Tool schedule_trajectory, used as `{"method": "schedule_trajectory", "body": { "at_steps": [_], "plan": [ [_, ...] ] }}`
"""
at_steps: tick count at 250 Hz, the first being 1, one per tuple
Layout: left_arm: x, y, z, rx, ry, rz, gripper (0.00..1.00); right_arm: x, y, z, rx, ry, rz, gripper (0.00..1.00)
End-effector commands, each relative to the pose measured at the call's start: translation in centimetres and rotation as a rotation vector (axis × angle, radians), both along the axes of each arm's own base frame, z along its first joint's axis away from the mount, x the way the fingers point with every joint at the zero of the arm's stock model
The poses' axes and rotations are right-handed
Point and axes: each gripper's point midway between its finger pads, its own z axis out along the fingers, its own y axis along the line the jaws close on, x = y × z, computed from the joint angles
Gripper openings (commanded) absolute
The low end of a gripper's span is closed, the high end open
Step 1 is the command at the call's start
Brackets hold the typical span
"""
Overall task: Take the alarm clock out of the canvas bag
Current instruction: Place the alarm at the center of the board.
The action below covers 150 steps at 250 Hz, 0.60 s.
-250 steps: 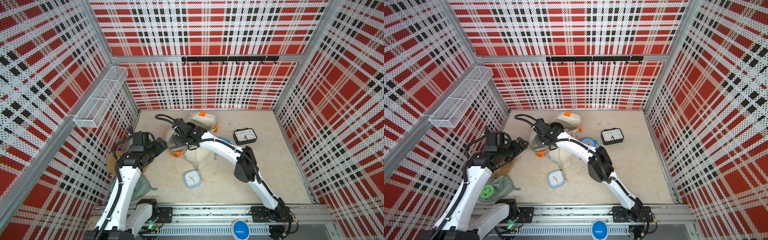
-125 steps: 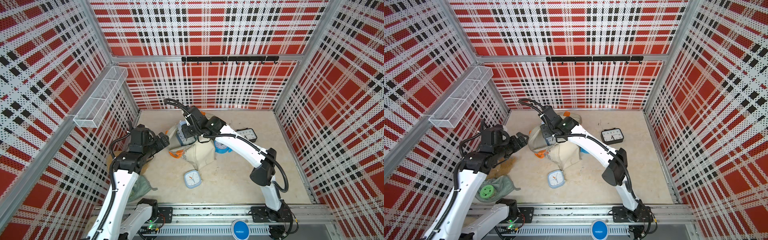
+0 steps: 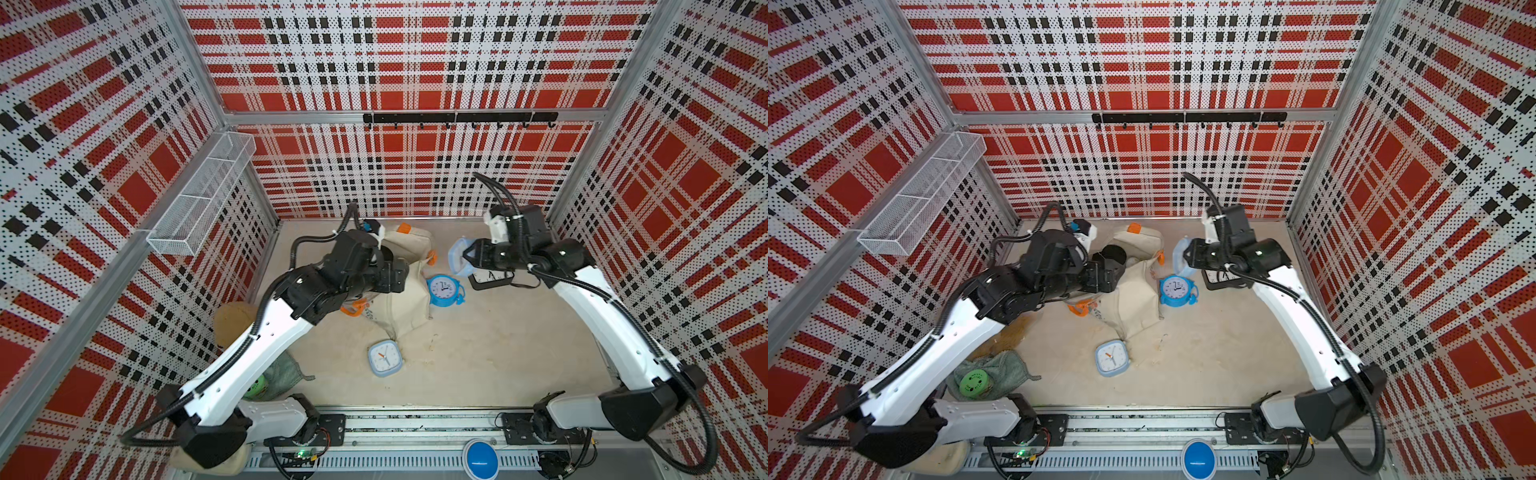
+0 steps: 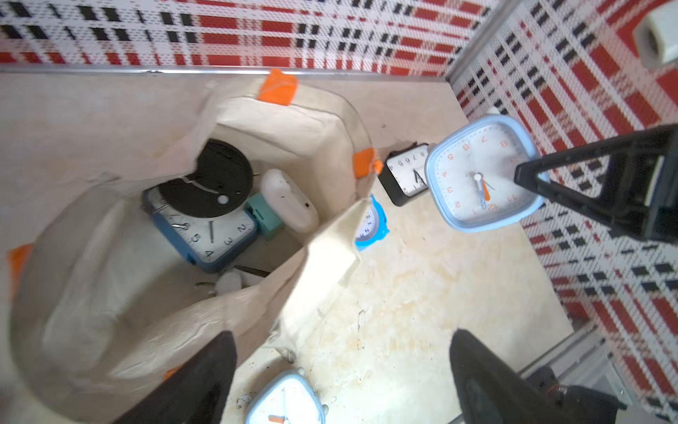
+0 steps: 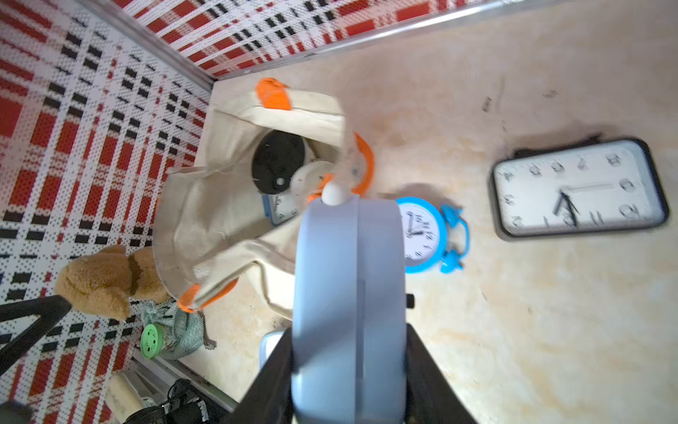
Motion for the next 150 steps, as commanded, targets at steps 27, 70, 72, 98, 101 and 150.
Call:
{"method": "schedule_trajectory", "body": {
  "at_steps": [27,70,72,98,101,150],
  "plan": [
    [-0.3,-5.3,-0.5,0.136,-0.029,-0.141,0.94,-3.3,-5.1,-6.9,0.009,0.119,-0.024,0.44],
    [-0.7,-9.1,-1.4,0.193,-0.005,-0.208,0.94,-2.2,-8.2,-12.1,0.134,0.149,-0.161,0.44],
    [-0.7,-9.2,-1.4,0.195,-0.004,-0.211,0.94,-2.1,-8.3,-12.3,0.137,0.147,-0.168,0.44],
    [-0.9,-10.4,-1.5,0.203,0.007,-0.231,0.94,-0.6,-10.2,-14.2,0.174,0.144,-0.222,0.45],
    [-0.9,-10.5,-1.5,0.202,0.008,-0.234,0.94,-0.4,-10.4,-14.4,0.178,0.144,-0.225,0.44],
    [-0.9,-10.8,-1.5,0.202,0.021,-0.235,0.95,2.4,-13.6,-16.9,0.22,0.166,-0.282,0.45]
  ]
}}
